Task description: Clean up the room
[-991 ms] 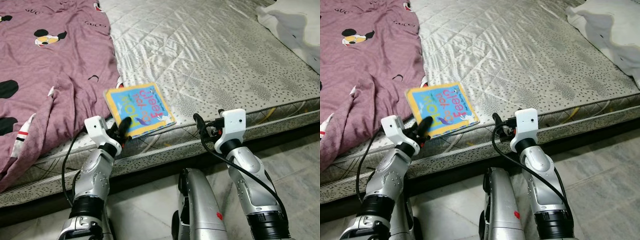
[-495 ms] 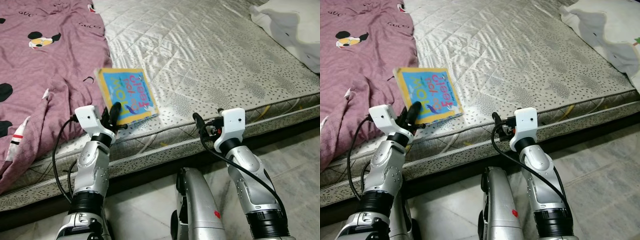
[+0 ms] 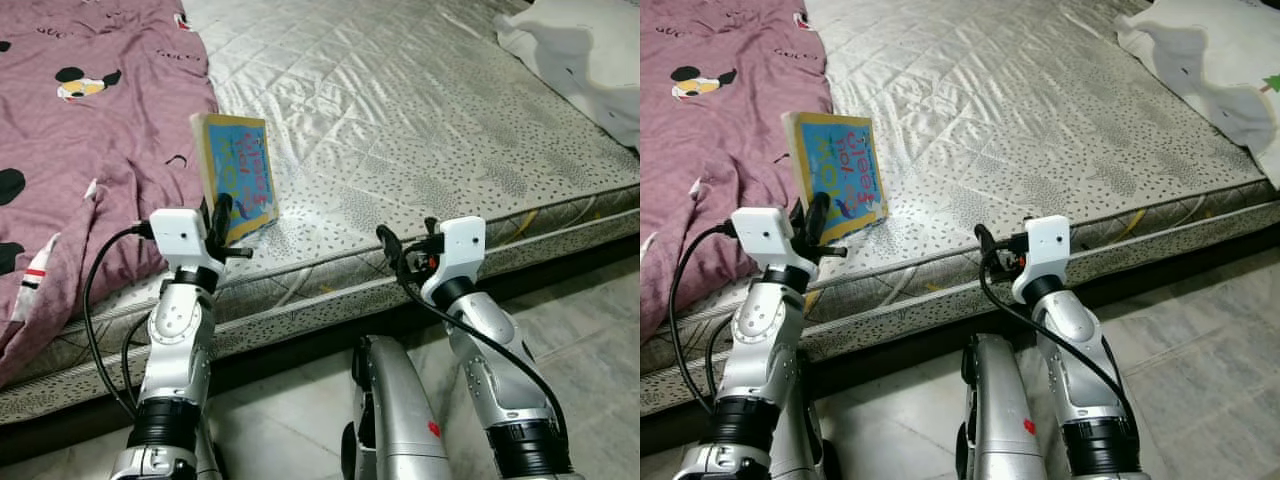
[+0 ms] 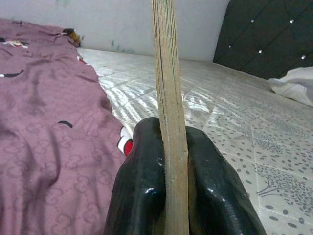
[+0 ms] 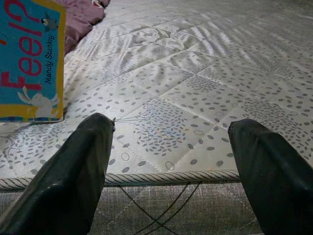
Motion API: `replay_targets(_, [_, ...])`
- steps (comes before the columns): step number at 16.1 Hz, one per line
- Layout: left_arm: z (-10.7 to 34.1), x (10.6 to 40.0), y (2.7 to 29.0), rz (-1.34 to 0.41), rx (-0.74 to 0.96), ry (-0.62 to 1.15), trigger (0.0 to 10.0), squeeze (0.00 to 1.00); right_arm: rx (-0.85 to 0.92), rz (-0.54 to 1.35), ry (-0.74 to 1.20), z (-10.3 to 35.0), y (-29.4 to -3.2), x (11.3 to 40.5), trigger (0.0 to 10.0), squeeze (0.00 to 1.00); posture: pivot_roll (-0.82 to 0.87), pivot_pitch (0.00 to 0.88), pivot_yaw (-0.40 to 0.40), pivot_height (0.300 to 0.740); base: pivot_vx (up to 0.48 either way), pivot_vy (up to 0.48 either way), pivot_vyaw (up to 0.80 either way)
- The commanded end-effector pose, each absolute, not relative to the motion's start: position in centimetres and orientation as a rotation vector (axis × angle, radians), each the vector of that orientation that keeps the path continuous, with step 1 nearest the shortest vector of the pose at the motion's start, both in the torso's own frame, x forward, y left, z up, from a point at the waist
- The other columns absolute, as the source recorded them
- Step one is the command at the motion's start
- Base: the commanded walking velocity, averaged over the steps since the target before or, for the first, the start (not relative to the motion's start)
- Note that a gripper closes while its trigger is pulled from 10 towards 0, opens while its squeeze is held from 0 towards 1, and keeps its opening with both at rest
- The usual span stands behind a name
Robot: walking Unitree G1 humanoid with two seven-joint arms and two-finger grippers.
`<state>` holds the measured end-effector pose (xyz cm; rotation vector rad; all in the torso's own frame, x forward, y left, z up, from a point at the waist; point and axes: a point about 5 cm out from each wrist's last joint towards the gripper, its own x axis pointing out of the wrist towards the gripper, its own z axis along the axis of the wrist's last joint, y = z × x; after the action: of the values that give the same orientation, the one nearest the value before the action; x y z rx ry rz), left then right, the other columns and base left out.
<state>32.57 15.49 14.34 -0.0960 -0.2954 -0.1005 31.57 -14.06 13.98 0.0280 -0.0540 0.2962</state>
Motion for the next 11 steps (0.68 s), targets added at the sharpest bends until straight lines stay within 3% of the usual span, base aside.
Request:
replay_targets(1, [14.2,32.1,16.0,-0.068,-0.052,-0.297,0.0,0.00,0.044,0.287,-0.073,14.3,-14.4,31.4,10.0,0.00,-0.10,0.122,-0.070,0.478,0.000,0.000,0.00])
replay_targets(8, [15.5,31.7,16.4,-0.008,0.162,-0.362,0.0,0.00,0.064,0.285,-0.082,14.3,-14.2,31.4,10.0,0.00,-0.09,0.120,-0.063,0.478,0.000,0.000,0.00])
replay_targets(11, [15.3,31.7,16.1,0.004,0.145,-0.350,0.0,0.00,0.066,0.282,-0.078,14.1,-14.3,31.3,10.0,0.00,-0.09,0.120,-0.059,0.478,0.000,0.000,0.00])
